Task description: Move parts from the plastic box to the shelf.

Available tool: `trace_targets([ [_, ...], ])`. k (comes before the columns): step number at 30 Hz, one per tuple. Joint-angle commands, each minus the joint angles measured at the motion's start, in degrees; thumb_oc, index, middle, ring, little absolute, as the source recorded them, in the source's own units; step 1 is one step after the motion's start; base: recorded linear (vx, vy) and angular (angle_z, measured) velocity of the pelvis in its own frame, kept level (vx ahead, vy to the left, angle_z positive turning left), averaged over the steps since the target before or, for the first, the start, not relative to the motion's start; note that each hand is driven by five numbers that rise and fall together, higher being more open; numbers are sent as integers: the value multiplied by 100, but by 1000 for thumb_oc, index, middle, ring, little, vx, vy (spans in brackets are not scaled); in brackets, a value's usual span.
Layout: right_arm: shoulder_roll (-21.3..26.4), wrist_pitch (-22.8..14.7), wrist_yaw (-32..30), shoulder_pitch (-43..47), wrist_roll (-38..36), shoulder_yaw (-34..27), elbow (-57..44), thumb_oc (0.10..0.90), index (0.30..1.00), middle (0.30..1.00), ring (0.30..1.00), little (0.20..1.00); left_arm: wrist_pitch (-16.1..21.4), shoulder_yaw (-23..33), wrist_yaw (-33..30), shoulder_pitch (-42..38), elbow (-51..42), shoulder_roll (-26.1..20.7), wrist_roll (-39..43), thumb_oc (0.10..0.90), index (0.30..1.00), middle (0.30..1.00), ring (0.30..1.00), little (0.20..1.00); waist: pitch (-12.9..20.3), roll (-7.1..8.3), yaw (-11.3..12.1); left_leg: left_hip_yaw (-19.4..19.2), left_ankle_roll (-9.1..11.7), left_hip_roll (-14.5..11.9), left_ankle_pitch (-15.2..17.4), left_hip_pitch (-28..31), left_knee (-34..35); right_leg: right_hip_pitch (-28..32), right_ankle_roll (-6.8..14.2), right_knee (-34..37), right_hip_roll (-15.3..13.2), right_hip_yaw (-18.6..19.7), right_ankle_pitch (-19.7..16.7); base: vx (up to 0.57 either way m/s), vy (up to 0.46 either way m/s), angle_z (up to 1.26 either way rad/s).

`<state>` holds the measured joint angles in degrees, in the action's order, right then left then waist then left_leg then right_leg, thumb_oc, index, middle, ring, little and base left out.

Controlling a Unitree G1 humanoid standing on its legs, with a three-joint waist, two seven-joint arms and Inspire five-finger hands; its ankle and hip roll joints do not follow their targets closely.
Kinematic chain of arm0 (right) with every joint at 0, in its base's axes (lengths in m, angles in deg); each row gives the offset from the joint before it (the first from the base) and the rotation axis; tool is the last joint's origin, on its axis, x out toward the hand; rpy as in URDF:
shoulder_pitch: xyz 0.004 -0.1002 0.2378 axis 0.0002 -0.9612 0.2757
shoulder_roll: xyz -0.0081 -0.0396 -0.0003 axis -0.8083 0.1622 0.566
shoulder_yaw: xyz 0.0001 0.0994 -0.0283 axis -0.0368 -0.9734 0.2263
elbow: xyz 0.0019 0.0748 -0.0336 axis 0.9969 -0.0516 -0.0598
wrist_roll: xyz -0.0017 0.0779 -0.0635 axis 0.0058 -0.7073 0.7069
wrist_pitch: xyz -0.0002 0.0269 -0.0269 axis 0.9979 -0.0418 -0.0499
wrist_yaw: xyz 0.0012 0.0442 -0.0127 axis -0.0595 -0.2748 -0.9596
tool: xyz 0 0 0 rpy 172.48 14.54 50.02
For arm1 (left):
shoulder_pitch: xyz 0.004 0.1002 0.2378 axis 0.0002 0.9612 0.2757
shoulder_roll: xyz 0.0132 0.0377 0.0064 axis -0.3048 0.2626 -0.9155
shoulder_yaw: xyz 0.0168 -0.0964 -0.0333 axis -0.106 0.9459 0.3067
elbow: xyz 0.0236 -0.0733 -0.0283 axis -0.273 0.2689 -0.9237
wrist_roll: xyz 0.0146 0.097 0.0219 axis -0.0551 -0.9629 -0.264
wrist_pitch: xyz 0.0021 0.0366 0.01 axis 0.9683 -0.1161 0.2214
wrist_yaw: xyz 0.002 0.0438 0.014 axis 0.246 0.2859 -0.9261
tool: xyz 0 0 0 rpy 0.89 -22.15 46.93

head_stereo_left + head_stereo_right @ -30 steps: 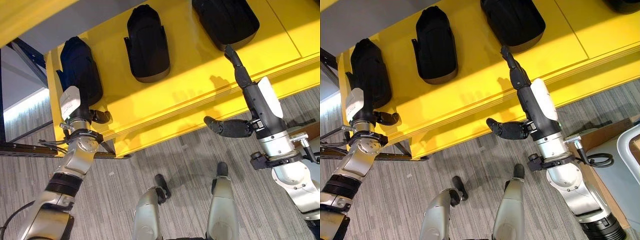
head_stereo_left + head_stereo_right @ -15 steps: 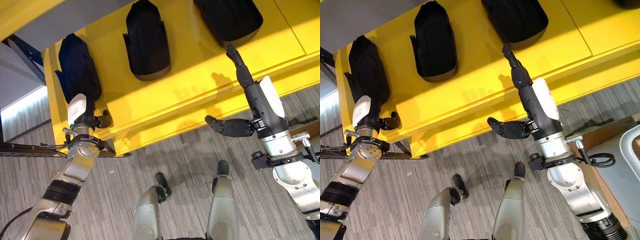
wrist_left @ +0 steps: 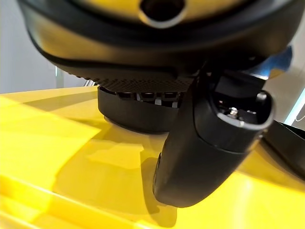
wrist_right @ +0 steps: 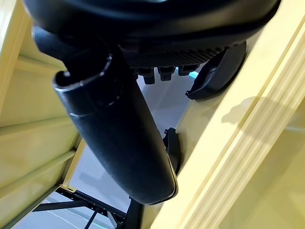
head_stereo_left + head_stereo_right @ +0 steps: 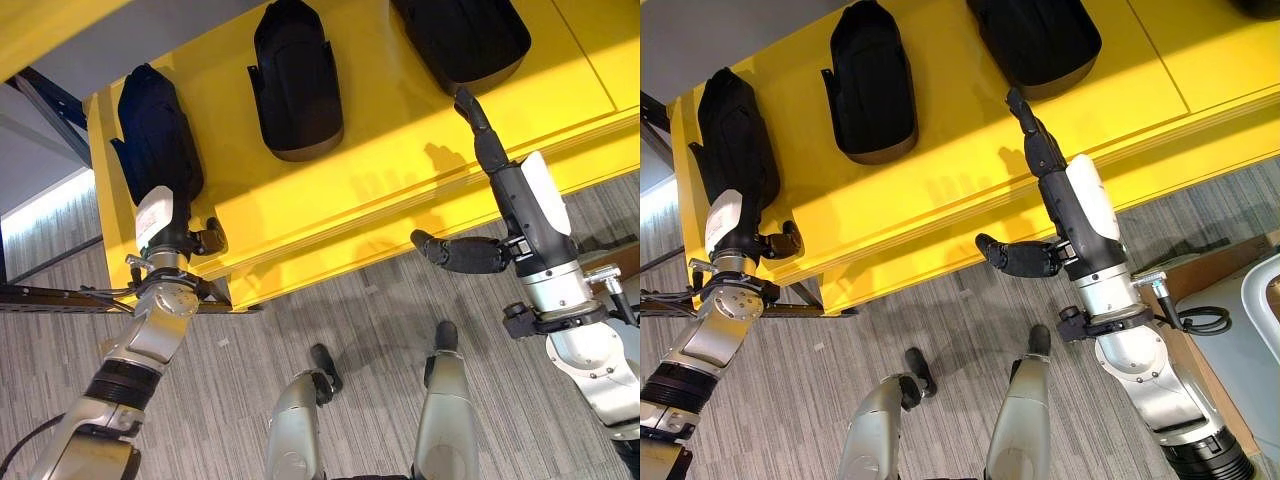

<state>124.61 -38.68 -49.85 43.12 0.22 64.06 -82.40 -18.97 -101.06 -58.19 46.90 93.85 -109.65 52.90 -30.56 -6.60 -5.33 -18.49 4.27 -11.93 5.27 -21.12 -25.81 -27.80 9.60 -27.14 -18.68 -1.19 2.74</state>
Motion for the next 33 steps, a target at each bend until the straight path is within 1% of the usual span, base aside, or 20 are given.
trace_targets([
  [1, -74, -721, -286, 314, -95, -418, -687, 900, 1000, 1000, 1000, 1000, -141, -169, 354, 157, 175, -242, 171, 900, 1000, 1000, 1000, 1000, 76, 286, -100, 345, 70, -114, -15, -31, 140, 390, 67, -409, -164, -377, 624, 0, 0, 0],
  [7, -63, -757, -313, 231, -107, -503, -679, 900, 1000, 1000, 1000, 1000, -152, -76, 489, 353, -169, -313, 53, 900, 1000, 1000, 1000, 1000, 76, 261, -65, 353, 62, -92, -4, 18, 152, 448, 68, -384, -186, -412, 624, 0, 0, 0],
  [11, -38, -776, -398, 144, -87, -557, -681, 900, 1000, 1000, 1000, 1000, -253, 16, 639, 604, -583, -349, -94, 900, 1000, 1000, 1000, 1000, 76, 242, -9, 380, 61, -67, 1, 32, 167, 485, 78, -357, -213, -448, 625, 0, 0, 0],
  [14, -7, -810, -433, 108, -93, -575, -661, 900, 1000, 1000, 1000, 1000, -277, 52, 651, 721, -697, -374, -113, 900, 1000, 1000, 1000, 1000, 76, 235, 11, 395, 59, -58, 2, 26, 161, 497, 81, -347, -223, -458, 622, 0, 0, 0],
  [20, 8, -866, -537, 5, -82, -599, -664, 900, 1000, 1000, 1000, 1000, -201, 103, 661, 856, -893, -405, -117, 900, 1000, 1000, 1000, 1000, 76, 229, 46, 416, 50, -44, 14, 14, 149, 504, 82, -345, -234, -481, 624, 0, 0, 0],
  [27, 6, -893, -615, -33, -77, -605, -659, 900, 1000, 1000, 1000, 1000, -287, 108, 735, 907, -1085, -436, -264, 900, 1000, 1000, 1000, 1000, 76, 246, 75, 437, 51, -44, 6, 20, 163, 530, 95, -318, -242, -512, 607, 0, 0, 0],
  [33, 15, -880, -669, -60, -51, -596, -682, 900, 1000, 1000, 1000, 1000, -279, 133, 854, 973, -1227, -469, -351, 900, 1000, 1000, 1000, 1000, 76, 233, 99, 447, 53, -24, -1, 42, 185, 567, 99, -291, -248, -528, 602, 0, 0, 0],
])
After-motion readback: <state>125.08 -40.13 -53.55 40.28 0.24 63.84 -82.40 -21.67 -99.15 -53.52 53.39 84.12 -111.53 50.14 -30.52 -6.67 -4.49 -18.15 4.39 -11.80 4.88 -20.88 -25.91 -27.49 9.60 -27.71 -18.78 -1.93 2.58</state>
